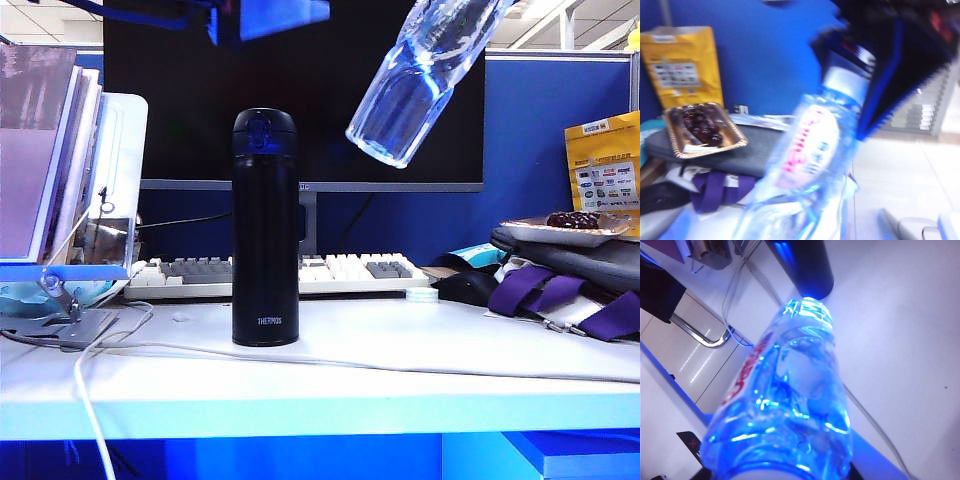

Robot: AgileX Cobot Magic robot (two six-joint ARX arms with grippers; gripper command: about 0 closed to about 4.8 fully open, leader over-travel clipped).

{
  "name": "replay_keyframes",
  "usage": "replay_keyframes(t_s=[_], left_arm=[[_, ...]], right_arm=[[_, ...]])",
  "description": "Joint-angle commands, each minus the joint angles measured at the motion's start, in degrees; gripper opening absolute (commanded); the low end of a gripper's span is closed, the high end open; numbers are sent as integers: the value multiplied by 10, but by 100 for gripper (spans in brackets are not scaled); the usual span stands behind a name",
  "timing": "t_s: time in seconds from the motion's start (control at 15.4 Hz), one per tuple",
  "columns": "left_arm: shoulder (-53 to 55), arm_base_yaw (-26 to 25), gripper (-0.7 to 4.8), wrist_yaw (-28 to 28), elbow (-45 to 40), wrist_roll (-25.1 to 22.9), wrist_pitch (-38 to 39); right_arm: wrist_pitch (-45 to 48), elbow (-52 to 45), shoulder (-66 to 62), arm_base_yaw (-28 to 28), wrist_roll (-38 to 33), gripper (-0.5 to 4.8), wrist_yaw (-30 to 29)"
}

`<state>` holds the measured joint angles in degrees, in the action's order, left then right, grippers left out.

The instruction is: Pick up the mineral water bottle and place it vertically to the right of the black thermos cup.

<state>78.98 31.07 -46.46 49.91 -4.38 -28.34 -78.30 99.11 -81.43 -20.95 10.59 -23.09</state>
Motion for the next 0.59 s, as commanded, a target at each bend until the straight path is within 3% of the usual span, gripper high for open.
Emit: replay_keyframes(t_s=[0.07, 0.26, 0.59], left_arm=[[14, 47, 479, 35, 11, -39, -22], [60, 121, 479, 97, 53, -111, 11], [93, 124, 479, 131, 63, -132, 18]], right_arm=[[17, 7, -1, -17, 3, 0, -13], [8, 7, -4, -18, 3, 0, -10], [-3, 7, -2, -19, 5, 0, -15]])
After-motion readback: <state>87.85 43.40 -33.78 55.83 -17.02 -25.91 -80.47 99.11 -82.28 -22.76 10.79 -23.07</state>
